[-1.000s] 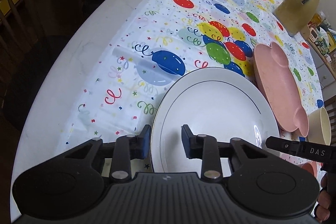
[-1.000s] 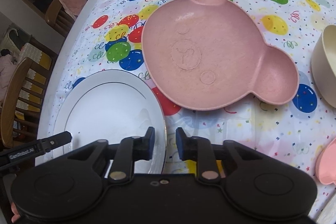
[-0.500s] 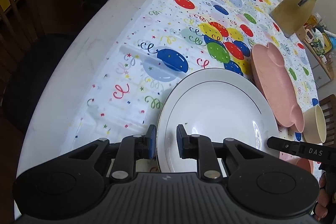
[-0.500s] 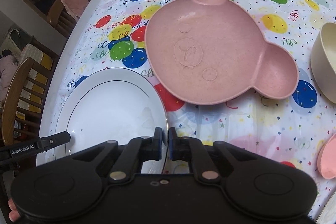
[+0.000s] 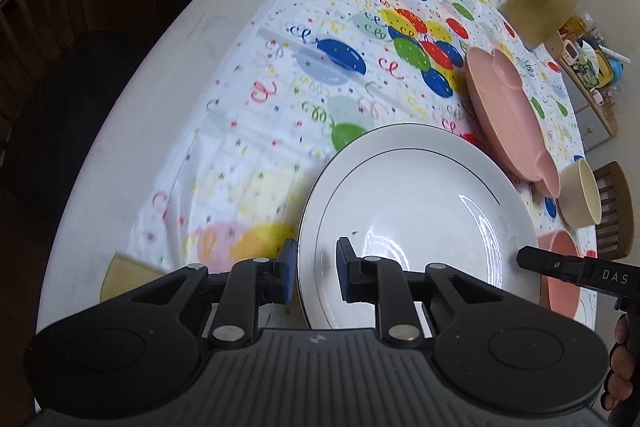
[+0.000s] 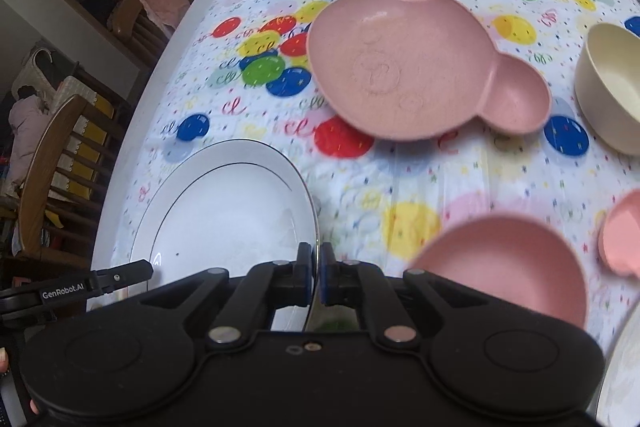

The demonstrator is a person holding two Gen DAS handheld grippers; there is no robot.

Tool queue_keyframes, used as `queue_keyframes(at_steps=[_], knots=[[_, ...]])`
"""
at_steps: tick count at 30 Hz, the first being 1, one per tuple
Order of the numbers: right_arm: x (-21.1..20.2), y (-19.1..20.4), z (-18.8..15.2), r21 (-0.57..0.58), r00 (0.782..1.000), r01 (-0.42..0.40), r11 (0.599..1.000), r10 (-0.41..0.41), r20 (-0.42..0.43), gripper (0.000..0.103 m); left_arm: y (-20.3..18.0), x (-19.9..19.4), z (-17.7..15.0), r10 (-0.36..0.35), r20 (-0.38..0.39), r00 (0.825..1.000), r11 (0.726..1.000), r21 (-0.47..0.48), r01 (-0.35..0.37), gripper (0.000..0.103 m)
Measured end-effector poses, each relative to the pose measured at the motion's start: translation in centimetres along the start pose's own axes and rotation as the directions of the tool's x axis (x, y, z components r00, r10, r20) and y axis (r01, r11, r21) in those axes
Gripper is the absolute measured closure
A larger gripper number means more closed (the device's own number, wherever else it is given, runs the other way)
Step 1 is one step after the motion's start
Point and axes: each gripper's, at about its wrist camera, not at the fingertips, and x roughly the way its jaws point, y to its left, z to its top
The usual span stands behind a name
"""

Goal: Organize plates and bowls

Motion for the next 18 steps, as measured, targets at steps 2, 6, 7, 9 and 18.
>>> queue_keyframes(at_steps=[2,6,7,9,18], knots=[[-0.7,0.2,-1.0,-0.004,1.000,-0.003,1.000,0.003,0.001,0.100,0.1,-0.8,-1.1,-0.010,-0.006,1.000,1.000,0.011,0.010,0.083],[-2.5,0.2,-3.6,0.006,1.000,-0.020,1.000,0.020,0.003,0.100,0.1,-2.5,-3.8,-0.021,-0.018,1.000,0.999,0.044,0.022,0.083],[-3.0,0.1,-4.3,0.011,1.000,-0.025,1.000,0.025,0.003,0.100,0.1,-2.9,-4.5,-0.024,-0.022,0.999,0.999,0.049,0.025,0.083],[-3.8,0.0,-5.8,0.018,0.999,-0.032,0.999,0.031,0.005,0.100,0.0,-3.5,-5.8,-0.025,-0.031,0.999,0.998,0.063,0.027,0.083],[-6.2,-1.8,-13.4,0.100,0.998,-0.055,0.994,0.055,-0.001,0.100,-0.6,-5.5,-10.7,-0.044,-0.066,0.997,0.990,0.132,0.053,0.083]])
